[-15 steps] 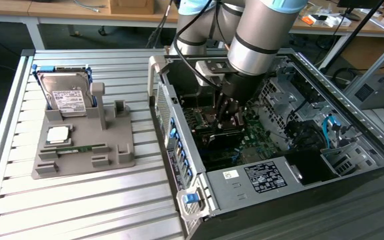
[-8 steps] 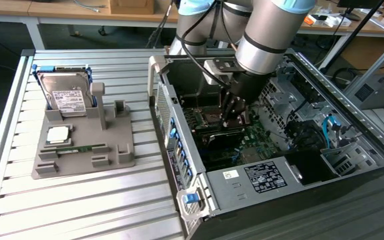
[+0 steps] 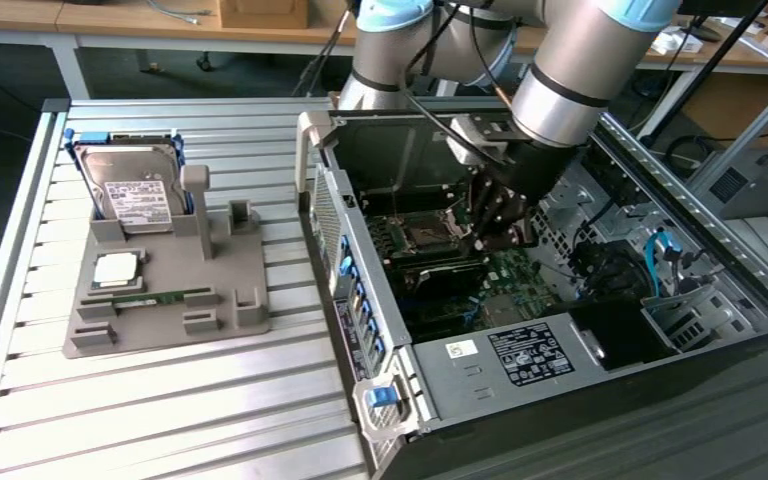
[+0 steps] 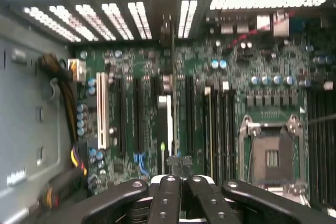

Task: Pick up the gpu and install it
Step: 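Insert the gpu into the slot, then press down on the gpu until it lock into place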

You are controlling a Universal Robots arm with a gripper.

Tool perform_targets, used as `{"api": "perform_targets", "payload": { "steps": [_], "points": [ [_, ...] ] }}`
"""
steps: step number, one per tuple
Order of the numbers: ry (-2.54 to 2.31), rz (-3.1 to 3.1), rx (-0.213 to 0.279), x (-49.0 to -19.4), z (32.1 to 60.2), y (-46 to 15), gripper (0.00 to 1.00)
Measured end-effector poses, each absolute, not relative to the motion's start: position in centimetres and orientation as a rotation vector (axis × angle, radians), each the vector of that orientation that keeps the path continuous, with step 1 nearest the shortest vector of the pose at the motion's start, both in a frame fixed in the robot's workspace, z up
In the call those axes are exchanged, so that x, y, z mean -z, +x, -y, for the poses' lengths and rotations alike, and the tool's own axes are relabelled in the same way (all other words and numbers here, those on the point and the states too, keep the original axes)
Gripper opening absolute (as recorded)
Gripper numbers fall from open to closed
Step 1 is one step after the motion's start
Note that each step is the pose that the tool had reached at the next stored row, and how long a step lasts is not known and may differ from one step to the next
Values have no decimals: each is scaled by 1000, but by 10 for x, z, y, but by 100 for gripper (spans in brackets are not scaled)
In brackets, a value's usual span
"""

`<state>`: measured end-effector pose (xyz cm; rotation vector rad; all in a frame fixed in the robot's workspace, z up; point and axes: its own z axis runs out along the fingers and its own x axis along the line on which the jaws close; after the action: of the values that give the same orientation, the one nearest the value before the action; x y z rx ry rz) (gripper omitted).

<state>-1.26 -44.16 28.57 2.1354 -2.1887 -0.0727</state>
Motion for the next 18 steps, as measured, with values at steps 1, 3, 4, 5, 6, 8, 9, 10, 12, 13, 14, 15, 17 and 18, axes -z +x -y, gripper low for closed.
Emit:
{"api": "perform_targets", "payload": {
  "steps": [1,3,4,5,6,8,9,10,12,13,14,15,17,18],
  "points": [
    [2134,2187,76,-286,442,-7,11],
    [2132,2185,80,-286,441,1,11],
    [2132,2184,81,-286,441,4,11],
    [2132,2184,82,-286,442,6,11],
    [2132,2183,82,-286,442,8,11],
    [2132,2182,84,-286,442,11,11],
    [2132,2181,85,-286,442,12,11],
    [2132,2181,85,-286,442,13,11],
    [2131,2181,85,-286,442,13,11],
    [2131,2181,85,-286,442,13,11],
    [2131,2181,85,-286,442,13,11],
    [2131,2181,85,-286,442,13,11],
    [2131,2181,85,-286,442,13,11],
    [2131,2181,85,-286,442,13,11]
  ]
}}
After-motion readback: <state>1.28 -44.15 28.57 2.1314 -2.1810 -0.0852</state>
